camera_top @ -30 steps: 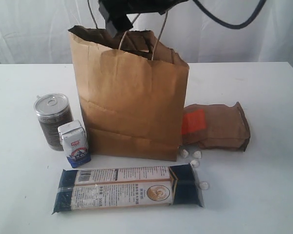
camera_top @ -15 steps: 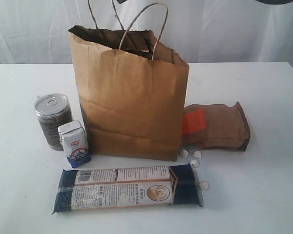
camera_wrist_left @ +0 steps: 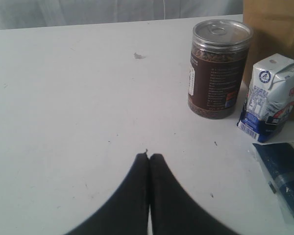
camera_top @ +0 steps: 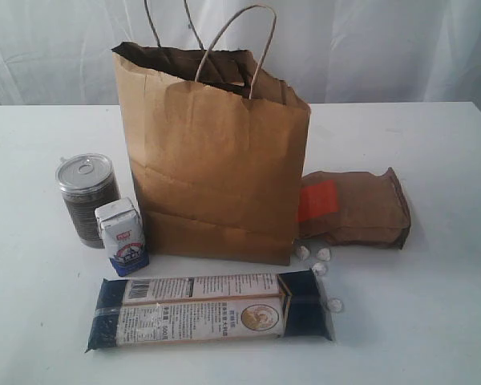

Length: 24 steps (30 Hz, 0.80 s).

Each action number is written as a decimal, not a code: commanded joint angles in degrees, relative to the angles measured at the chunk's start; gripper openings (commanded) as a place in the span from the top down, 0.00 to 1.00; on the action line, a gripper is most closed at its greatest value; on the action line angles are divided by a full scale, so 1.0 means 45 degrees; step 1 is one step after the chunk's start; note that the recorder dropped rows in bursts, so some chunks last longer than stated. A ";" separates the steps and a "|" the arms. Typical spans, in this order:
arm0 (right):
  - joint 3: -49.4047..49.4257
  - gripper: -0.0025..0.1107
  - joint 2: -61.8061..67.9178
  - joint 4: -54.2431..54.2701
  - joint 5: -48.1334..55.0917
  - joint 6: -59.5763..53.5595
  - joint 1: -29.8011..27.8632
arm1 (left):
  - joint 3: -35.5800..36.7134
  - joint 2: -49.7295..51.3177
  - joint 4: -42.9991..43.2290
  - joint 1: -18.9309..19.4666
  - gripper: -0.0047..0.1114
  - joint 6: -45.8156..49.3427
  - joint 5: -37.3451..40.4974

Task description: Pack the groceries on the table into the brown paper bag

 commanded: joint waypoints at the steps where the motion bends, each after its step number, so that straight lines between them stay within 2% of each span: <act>1: 0.3799 0.98 -0.3250 0.0040 -0.2140 0.1221 0.0007 | 0.0052 -0.0040 -0.0118 -0.0057 0.96 0.0006 0.0006; 5: 0.7950 0.98 -0.6849 0.0040 -0.3200 0.2770 0.0007 | 0.0052 -0.0040 -0.0118 -0.0057 0.96 0.0006 0.0006; 10: 1.2413 0.98 -0.9609 0.0169 -0.7600 0.2932 -0.0020 | 0.0052 -0.0040 -0.0118 -0.0057 0.96 0.0006 0.0006; 20: 1.7443 0.98 -1.0417 0.2255 -1.0752 0.2953 -0.0185 | 0.0052 -0.0040 -0.0118 -0.0057 0.96 0.0006 0.0006; 24: 1.8448 0.98 -1.1785 0.2255 -1.0636 0.2953 -0.1907 | 0.0052 -0.0040 -0.0118 -0.0057 0.96 0.0006 0.0006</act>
